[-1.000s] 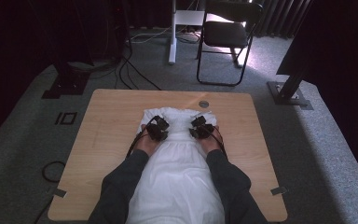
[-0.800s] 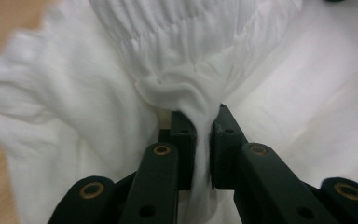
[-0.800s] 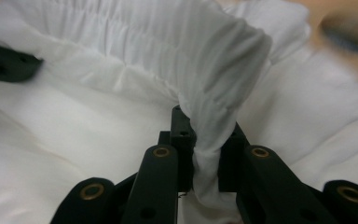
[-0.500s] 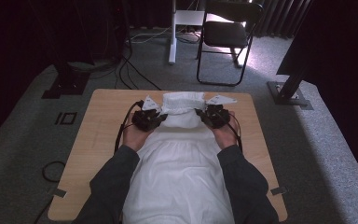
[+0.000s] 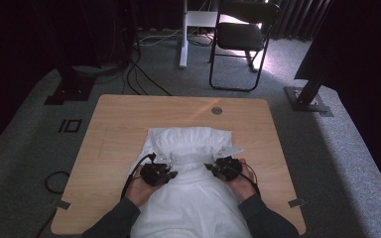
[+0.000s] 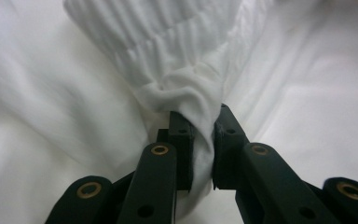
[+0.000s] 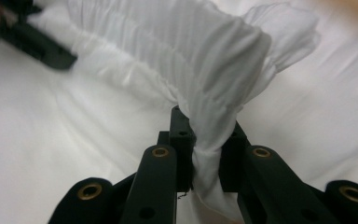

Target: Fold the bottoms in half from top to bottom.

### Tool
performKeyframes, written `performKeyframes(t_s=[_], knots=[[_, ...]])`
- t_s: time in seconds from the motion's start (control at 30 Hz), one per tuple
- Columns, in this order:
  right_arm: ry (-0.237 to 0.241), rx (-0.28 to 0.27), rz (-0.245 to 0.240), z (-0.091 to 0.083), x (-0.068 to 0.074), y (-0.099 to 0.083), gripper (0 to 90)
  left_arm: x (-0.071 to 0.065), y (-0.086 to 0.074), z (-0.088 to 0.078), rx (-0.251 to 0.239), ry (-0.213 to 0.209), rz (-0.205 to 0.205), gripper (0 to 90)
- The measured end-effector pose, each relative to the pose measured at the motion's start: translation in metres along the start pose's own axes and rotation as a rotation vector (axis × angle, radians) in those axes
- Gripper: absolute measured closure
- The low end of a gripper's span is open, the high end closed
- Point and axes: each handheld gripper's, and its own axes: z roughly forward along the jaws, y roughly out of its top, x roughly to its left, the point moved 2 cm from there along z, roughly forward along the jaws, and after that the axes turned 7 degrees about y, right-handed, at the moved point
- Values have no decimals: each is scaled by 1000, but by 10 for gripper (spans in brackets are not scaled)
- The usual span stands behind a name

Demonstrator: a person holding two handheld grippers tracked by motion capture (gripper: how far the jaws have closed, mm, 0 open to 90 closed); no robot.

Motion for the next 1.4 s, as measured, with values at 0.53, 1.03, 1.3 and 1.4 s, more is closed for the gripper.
performKeyframes(t_s=[0.53, 1.03, 1.3, 1.4], knots=[[-92, 65, 60, 58, -43, 23, 791, 58, 43, 39, 20, 131, 54, 813], [-129, -25, 90, 49, -67, 60, 794, 73, 67, 16, -90, 143, -48, 822], [-164, -264, -93, -46, -28, 97, 794, 40, 86, -77, -347, 140, 38, 820], [-149, -277, -133, -63, -12, 93, 794, 26, 78, -93, -361, 142, 83, 817]])
